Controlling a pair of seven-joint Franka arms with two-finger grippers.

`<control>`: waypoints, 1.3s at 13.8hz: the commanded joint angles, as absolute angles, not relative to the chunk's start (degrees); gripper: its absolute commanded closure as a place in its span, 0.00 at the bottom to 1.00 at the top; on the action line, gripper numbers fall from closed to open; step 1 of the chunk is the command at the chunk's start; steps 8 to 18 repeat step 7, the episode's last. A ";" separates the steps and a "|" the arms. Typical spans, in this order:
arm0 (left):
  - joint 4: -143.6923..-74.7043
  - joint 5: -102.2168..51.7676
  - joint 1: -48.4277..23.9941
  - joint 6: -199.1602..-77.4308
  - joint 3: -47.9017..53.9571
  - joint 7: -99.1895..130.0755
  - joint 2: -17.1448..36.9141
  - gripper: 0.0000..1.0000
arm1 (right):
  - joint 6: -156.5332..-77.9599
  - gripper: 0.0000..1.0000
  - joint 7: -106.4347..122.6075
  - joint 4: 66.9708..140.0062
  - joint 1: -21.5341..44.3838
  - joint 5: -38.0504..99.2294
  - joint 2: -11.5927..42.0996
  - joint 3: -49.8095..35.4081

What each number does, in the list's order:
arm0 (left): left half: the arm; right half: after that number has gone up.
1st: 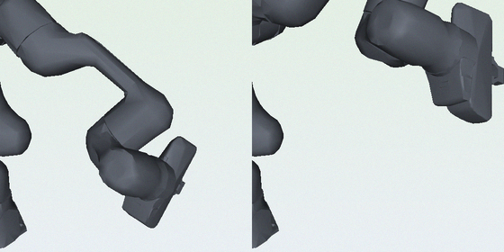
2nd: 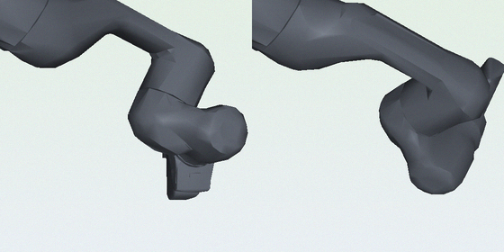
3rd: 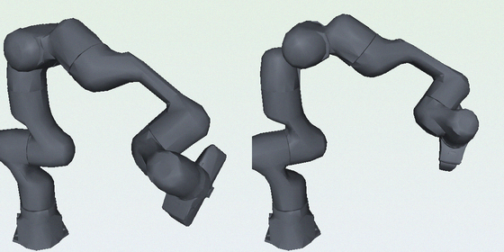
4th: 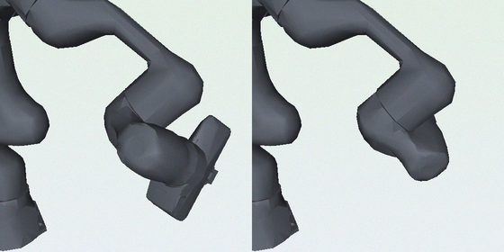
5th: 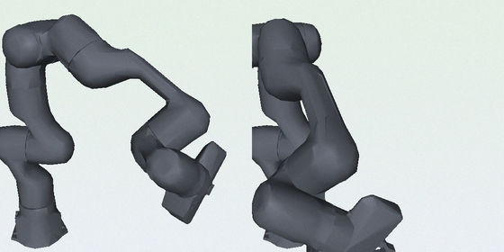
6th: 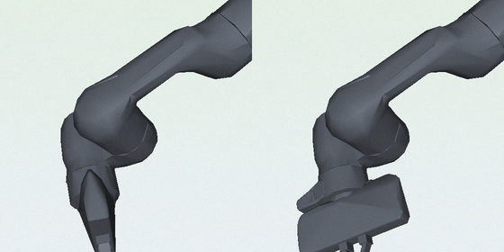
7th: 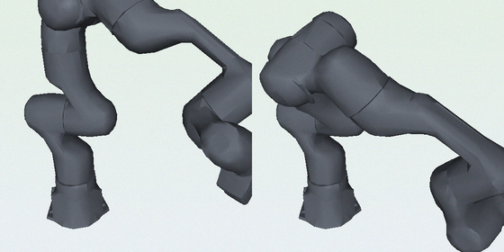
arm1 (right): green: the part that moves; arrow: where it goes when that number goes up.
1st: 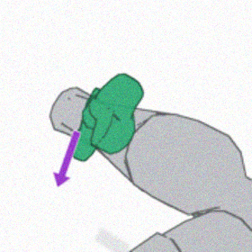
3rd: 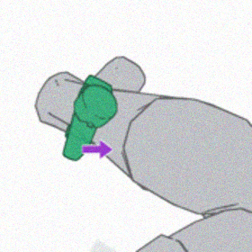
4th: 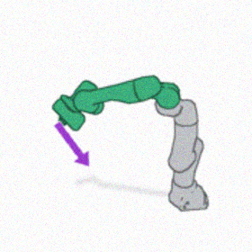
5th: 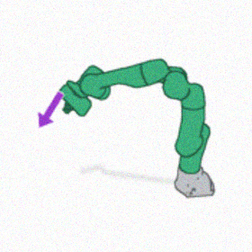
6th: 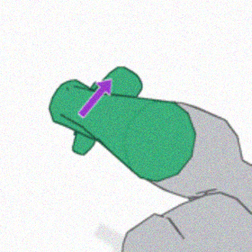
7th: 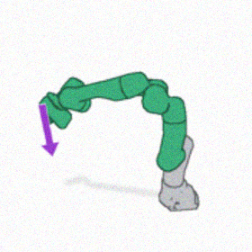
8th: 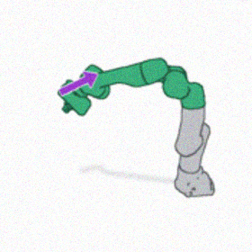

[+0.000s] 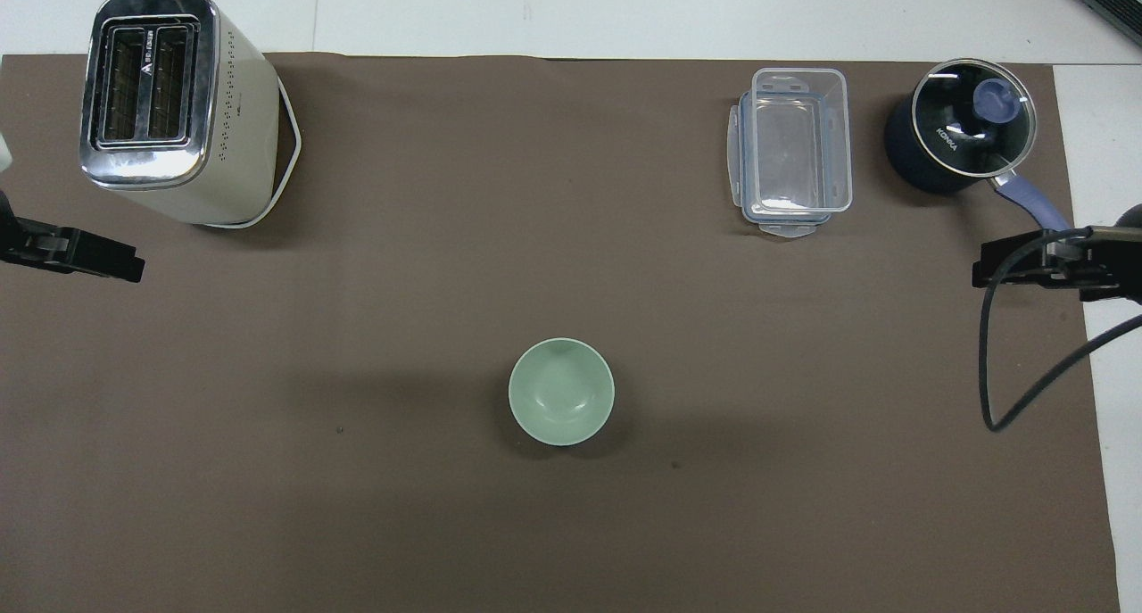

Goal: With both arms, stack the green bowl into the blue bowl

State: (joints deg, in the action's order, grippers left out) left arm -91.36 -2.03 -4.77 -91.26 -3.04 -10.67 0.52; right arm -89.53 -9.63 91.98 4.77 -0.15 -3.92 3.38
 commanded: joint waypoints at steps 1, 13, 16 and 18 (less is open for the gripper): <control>-91.14 -1.06 -4.13 -90.53 -2.55 -10.99 0.00 0.00 | -89.12 0.00 -8.97 92.72 4.75 -1.23 -4.66 2.99; -91.14 -1.14 -4.13 -90.53 -2.55 -10.99 0.00 0.00 | -89.73 0.00 -8.88 95.78 4.75 -0.79 -6.76 2.99; -91.14 -1.14 -4.13 -90.53 -2.55 -10.99 0.00 0.00 | -89.73 0.00 -8.88 95.78 4.75 -0.79 -6.76 2.99; -91.14 -1.14 -4.13 -90.53 -2.55 -10.99 0.00 0.00 | -89.73 0.00 -8.88 95.78 4.75 -0.79 -6.76 2.99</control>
